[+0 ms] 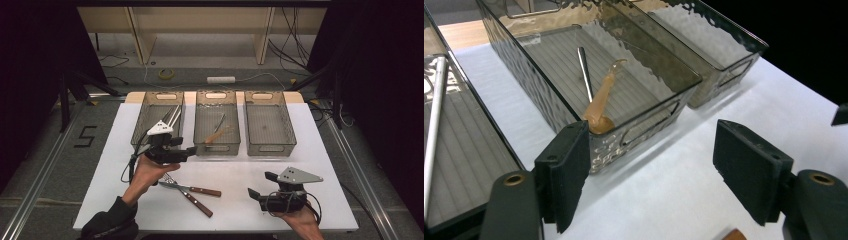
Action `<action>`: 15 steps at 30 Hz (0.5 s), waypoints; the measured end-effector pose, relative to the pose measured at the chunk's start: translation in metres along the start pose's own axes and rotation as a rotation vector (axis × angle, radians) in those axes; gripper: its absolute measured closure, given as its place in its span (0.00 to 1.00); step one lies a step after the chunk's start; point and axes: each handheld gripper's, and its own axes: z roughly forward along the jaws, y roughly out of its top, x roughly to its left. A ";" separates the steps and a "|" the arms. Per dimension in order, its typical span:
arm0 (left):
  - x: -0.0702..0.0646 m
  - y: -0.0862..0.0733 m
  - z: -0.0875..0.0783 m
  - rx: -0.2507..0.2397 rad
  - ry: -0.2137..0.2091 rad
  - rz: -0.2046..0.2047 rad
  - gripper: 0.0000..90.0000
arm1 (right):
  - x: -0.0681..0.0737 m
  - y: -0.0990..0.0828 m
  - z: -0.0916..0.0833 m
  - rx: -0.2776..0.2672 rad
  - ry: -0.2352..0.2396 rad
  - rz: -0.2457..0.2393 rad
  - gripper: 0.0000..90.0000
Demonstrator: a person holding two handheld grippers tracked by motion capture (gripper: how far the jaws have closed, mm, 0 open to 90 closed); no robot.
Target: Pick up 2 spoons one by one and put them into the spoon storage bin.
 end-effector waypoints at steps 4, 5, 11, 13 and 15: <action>0.000 -0.010 -0.011 -0.030 -0.019 -0.021 0.33 | 0.004 0.001 0.004 0.022 0.034 -0.029 0.21; -0.001 -0.012 -0.013 -0.036 -0.015 -0.016 0.33 | 0.005 0.002 0.006 0.028 0.039 -0.034 0.21; -0.005 -0.027 -0.021 -0.054 -0.004 0.007 0.33 | 0.013 0.008 0.016 0.069 0.079 -0.066 0.24; -0.006 -0.032 -0.023 -0.044 -0.004 0.022 0.33 | 0.014 0.010 0.020 0.093 0.093 -0.080 0.24; -0.007 -0.037 -0.026 -0.032 0.005 0.042 0.33 | 0.016 0.012 0.024 0.116 0.106 -0.100 0.25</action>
